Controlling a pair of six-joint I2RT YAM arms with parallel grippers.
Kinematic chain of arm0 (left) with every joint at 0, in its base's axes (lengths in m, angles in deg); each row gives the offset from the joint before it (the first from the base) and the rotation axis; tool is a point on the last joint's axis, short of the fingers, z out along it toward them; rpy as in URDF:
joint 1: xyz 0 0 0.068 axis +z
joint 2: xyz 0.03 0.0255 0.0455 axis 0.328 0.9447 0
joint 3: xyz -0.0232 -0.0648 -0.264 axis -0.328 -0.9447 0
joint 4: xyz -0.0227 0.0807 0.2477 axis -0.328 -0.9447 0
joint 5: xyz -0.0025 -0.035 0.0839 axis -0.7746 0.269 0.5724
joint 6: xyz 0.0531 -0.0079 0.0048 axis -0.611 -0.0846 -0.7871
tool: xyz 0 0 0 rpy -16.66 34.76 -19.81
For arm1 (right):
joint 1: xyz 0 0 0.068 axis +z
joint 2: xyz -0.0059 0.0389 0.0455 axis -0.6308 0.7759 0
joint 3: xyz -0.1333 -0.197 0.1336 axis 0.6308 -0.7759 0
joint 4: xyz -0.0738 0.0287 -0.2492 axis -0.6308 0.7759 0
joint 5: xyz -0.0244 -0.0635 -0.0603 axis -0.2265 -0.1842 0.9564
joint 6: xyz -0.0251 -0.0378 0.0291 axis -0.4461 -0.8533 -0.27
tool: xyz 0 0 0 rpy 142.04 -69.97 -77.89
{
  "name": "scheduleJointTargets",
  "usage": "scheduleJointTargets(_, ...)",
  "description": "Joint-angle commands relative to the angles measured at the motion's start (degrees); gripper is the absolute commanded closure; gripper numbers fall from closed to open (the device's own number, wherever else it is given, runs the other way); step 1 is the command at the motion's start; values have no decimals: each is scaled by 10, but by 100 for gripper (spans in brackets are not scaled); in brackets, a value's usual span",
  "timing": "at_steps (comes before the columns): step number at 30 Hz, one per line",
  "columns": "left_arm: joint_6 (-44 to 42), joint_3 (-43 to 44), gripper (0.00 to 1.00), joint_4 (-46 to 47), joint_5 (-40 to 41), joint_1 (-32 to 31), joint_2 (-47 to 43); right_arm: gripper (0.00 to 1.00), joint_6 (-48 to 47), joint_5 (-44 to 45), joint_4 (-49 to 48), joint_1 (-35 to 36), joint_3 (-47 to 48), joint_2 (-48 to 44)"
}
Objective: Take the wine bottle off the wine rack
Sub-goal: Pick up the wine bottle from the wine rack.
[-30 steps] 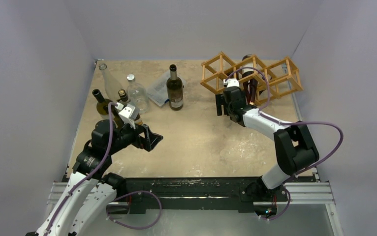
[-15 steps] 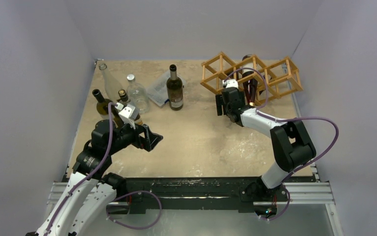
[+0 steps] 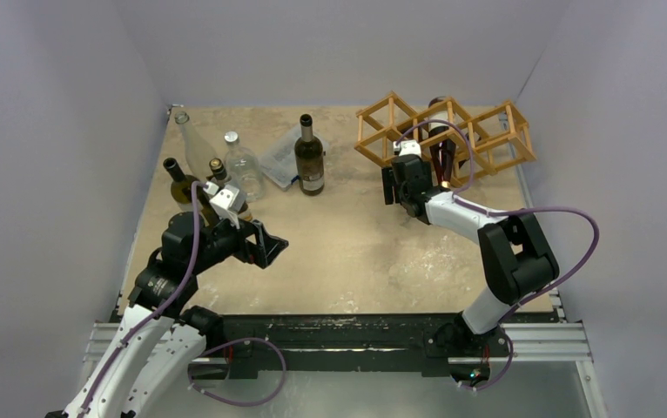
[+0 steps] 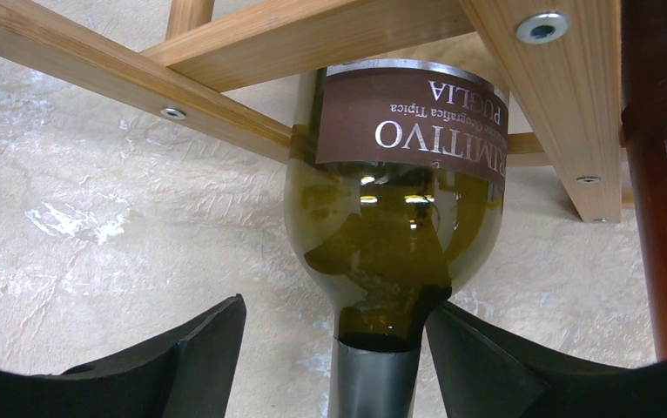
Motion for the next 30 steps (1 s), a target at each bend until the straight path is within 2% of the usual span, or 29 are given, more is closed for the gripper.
scheduleJointTargets(1, -9, 17, 0, 3, 3, 4, -4, 22, 13, 19, -22, 3, 8, 6)
scheduleJointTargets(17, -10, 18, 0, 1, 6, 4, -7, 33, 17, -7, -26, 4, 8, 7)
scheduleJointTargets(30, -10, 18, 0, 1, 6, 4, -8, 54, 8, -20, -39, 3, -9, -14)
